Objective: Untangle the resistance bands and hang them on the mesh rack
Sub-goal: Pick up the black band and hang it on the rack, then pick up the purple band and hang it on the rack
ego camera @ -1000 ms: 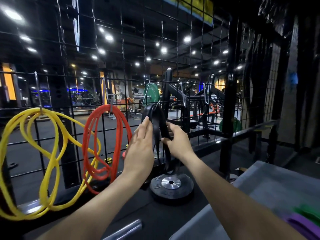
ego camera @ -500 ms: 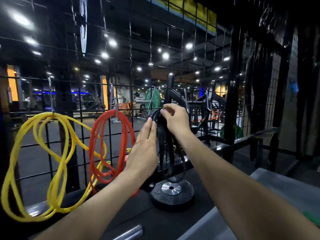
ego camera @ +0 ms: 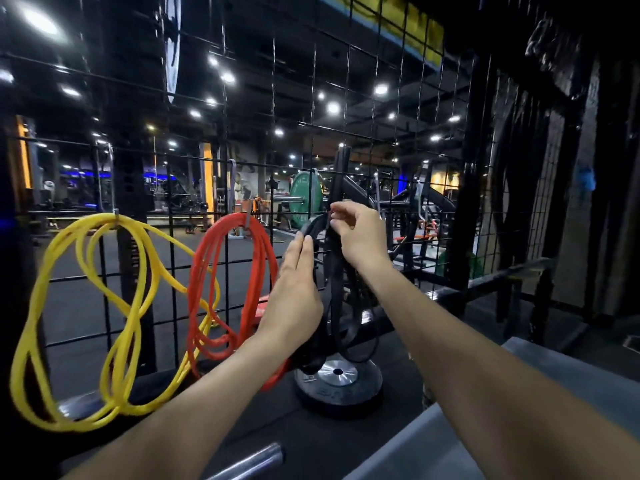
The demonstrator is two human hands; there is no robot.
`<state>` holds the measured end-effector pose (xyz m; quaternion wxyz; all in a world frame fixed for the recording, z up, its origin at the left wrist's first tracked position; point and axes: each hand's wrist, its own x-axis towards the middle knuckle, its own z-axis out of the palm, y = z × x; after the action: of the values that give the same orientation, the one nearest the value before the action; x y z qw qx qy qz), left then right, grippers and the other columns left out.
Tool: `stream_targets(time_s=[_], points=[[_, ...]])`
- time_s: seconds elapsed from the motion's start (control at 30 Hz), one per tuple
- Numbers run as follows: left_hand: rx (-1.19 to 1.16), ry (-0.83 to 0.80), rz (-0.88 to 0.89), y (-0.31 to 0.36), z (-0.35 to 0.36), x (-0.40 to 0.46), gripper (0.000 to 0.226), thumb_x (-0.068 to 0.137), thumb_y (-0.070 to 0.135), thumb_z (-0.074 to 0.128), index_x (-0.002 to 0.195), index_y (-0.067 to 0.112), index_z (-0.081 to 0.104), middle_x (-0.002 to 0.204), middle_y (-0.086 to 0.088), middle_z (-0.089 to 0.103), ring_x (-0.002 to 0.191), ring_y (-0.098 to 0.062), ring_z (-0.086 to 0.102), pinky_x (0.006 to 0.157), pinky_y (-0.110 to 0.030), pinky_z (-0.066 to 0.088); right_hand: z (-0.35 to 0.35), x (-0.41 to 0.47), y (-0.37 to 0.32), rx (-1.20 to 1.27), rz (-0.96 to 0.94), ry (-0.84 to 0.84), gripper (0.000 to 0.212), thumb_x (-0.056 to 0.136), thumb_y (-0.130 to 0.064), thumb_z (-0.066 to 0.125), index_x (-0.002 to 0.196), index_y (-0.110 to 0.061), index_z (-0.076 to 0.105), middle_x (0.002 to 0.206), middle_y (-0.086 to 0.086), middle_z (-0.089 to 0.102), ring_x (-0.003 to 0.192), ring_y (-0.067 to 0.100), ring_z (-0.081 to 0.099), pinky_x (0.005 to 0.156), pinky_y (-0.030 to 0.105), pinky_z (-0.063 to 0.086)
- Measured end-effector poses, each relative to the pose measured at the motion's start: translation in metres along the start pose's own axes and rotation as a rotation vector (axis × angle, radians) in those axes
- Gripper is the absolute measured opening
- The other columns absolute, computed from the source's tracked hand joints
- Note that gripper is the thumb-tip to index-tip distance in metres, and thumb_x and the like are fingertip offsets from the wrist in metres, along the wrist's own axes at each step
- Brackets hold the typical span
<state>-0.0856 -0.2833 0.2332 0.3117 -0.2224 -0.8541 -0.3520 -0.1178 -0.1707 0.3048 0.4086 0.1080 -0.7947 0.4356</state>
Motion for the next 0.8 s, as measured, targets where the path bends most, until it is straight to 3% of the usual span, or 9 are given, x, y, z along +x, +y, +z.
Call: stream_targets(time_s=[0.1,0.23,0.33,0.5,0.6,0.8], points=[[0.029,0.035,0.032,0.005,-0.001,-0.003,0.069,0.092,-0.001,0.037,0.15,0.02,0.007,0.157,0.012,-0.005,0.144,-0.008,-0.002,0.112,-0.021,0.006,-0.013,-0.011,0.006,0.028,0.024,-0.007,0.035,0.089,-0.002,0.055,0.123,-0.011,0.058,0.104,-0.001,0.062,0.093,0.008,0.055,0.089,0.02,0.045],[0.006,0.033,0.102,0.02,0.012,-0.017,0.065,0.09,0.001,0.043,0.148,0.021,0.019,0.156,0.01,0.009,0.143,-0.008,0.008,0.115,-0.025,0.015,-0.041,-0.038,0.028,-0.083,0.009,-0.012,0.033,0.089,-0.004,0.057,0.12,-0.012,0.06,0.104,0.001,0.063,0.09,0.007,0.054,0.08,0.012,0.041],[-0.017,-0.028,0.146,0.033,0.041,-0.036,0.06,0.091,0.002,0.044,0.145,0.019,0.026,0.154,0.008,0.016,0.141,-0.008,0.015,0.113,-0.022,0.019,-0.071,-0.071,0.056,-0.167,0.086,-0.013,0.033,0.089,-0.007,0.059,0.121,-0.012,0.06,0.108,0.002,0.062,0.091,0.008,0.054,0.082,0.015,0.04],[-0.097,-0.217,0.174,0.06,0.121,-0.073,0.051,0.091,0.01,0.05,0.139,0.018,0.036,0.147,0.007,0.029,0.127,-0.015,0.041,0.098,-0.032,0.043,-0.134,-0.144,0.114,-0.354,0.284,-0.021,0.038,0.09,-0.015,0.06,0.127,-0.015,0.055,0.115,0.002,0.058,0.105,0.016,0.056,0.095,0.028,0.044],[-0.16,-0.352,0.188,0.083,0.175,-0.096,0.046,0.089,0.01,0.052,0.134,0.015,0.043,0.137,0.002,0.041,0.112,-0.02,0.053,0.089,-0.029,0.044,-0.176,-0.183,0.15,-0.464,0.423,0.003,0.038,0.088,-0.016,0.061,0.126,-0.012,0.056,0.123,0.007,0.058,0.113,0.023,0.054,0.095,0.03,0.04],[-0.246,-0.614,0.184,0.126,0.279,-0.139,0.043,0.089,0.011,0.051,0.132,0.01,0.045,0.134,-0.01,0.045,0.121,-0.028,0.048,0.097,-0.039,0.04,-0.261,-0.254,0.219,-0.609,0.656,0.021,0.032,0.084,-0.009,0.064,0.114,0.0,0.063,0.118,0.019,0.062,0.111,0.032,0.055,0.094,0.031,0.037]])
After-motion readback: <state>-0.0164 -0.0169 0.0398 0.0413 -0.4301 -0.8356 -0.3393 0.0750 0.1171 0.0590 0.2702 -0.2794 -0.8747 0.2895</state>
